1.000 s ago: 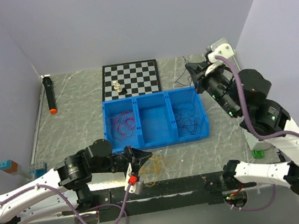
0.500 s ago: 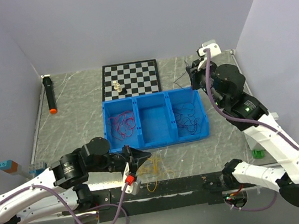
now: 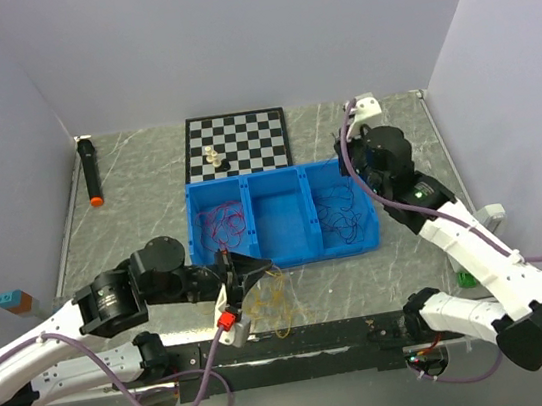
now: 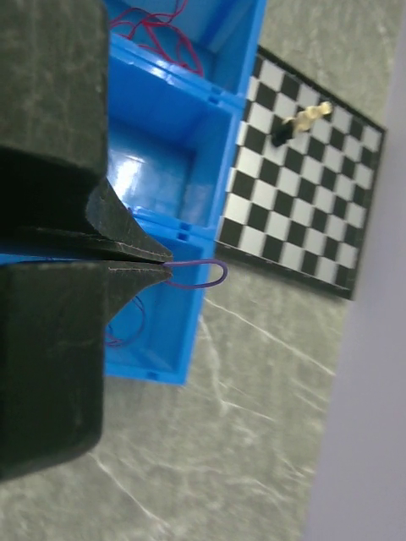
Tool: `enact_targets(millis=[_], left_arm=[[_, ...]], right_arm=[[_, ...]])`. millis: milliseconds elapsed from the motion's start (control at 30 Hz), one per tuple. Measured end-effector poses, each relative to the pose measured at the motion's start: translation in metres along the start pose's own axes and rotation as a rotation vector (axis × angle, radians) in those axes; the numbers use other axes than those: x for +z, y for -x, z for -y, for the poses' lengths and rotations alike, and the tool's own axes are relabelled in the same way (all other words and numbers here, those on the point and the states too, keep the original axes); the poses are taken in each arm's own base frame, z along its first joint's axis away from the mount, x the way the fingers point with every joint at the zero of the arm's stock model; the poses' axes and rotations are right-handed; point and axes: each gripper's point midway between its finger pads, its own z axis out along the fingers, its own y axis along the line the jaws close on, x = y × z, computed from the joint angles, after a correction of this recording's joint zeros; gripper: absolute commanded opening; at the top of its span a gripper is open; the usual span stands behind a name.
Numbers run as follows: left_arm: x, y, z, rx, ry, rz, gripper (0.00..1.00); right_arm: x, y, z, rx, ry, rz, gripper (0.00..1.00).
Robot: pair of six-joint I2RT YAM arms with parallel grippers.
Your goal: Untangle the cables
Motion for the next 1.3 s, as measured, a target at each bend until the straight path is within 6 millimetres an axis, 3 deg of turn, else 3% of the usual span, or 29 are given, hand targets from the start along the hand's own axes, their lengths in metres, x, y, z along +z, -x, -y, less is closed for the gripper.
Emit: enact_targets(millis=[67, 233, 300, 400, 633, 767, 1033, 1300], left_arm=[[-0.001, 0.002, -0.007, 0.011, 0.011, -0.004, 0.01], [-0.002, 0.004, -0.024, 0.017, 0.042, -0.030, 0.01], [-0.004, 0.008, -0.035, -0.010, 0.063, -0.034, 0.01], [-0.008, 0.014, -0.050, -0.064, 0.112, -0.031, 0.01], [-0.007, 0.006, -0.065, -0.236, 0.205, -0.061, 0.01], [-0.006, 0.004, -0.067, -0.265, 0.216, -0.066, 0.01], [-0.007, 0.008, -0.073, -0.285, 0.245, -0.051, 0.01], [-0.006, 0.010, -0.077, -0.298, 0.267, -0.035, 0.01]], right_arm=[[0.006, -0.018, -0.002, 0.032, 0.002, -0.044, 0.24], [0.007, -0.070, -0.016, 0.102, 0.058, -0.153, 0.81], [0.002, -0.083, -0.021, 0.122, 0.086, -0.182, 0.92], [-0.010, -0.081, -0.027, 0.139, 0.135, -0.176, 0.93], [-0.073, -0.019, -0.049, 0.176, 0.345, 0.035, 0.89], [-0.110, -0.001, -0.072, 0.180, 0.528, 0.102, 0.89], [-0.158, -0.004, -0.118, 0.159, 0.881, 0.064, 0.95], [-0.183, -0.018, -0.166, 0.068, 1.102, -0.021, 0.96]])
